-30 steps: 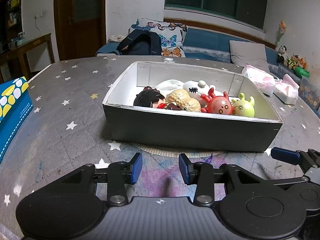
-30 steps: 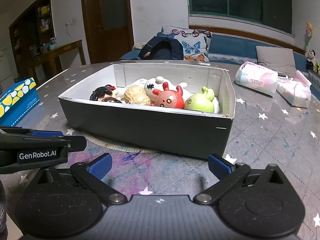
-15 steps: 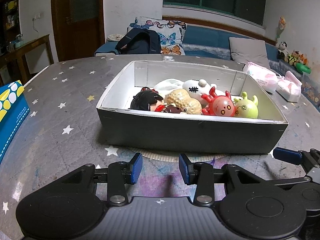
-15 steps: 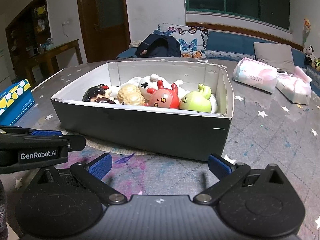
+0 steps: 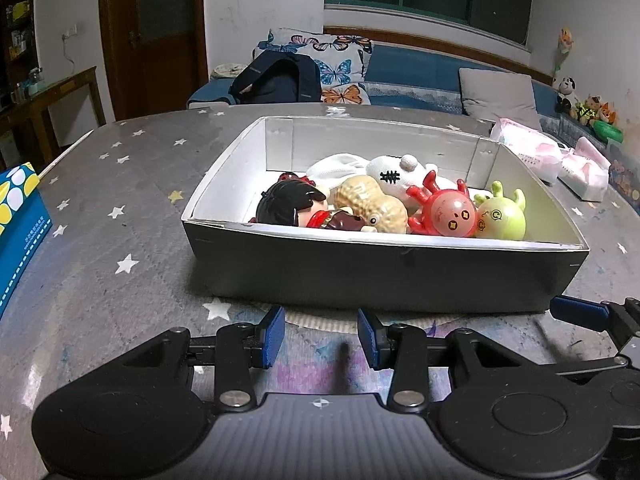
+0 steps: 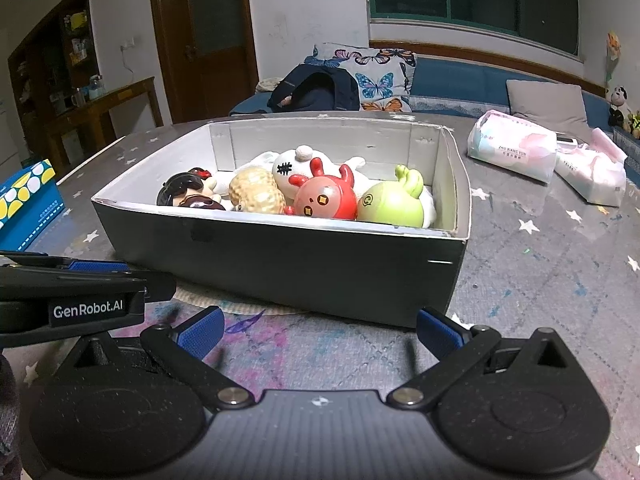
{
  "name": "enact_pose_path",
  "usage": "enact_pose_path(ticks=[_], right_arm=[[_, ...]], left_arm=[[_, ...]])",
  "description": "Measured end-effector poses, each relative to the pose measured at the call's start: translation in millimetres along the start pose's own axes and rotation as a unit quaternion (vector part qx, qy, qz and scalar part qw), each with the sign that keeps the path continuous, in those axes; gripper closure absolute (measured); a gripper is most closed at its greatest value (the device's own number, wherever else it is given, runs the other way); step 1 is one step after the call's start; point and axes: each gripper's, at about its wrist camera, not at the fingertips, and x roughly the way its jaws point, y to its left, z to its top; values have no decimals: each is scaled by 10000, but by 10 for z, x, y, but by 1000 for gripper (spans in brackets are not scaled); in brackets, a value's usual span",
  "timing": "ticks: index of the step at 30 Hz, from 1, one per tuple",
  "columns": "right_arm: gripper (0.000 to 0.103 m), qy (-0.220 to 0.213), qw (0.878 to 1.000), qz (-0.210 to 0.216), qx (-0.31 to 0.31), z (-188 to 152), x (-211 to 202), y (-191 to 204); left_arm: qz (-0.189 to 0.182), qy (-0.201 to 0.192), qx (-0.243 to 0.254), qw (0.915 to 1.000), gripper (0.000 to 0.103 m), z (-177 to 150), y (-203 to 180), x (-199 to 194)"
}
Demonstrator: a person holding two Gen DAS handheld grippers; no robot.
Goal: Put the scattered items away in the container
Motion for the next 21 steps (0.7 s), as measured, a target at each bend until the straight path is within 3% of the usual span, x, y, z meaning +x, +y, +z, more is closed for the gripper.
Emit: enact_pose_path(ticks=[21], right_arm=[[0, 44, 10000, 3, -4, 15, 48, 20]], left_arm=[[-3, 9, 31, 10000, 61, 9, -6, 32]])
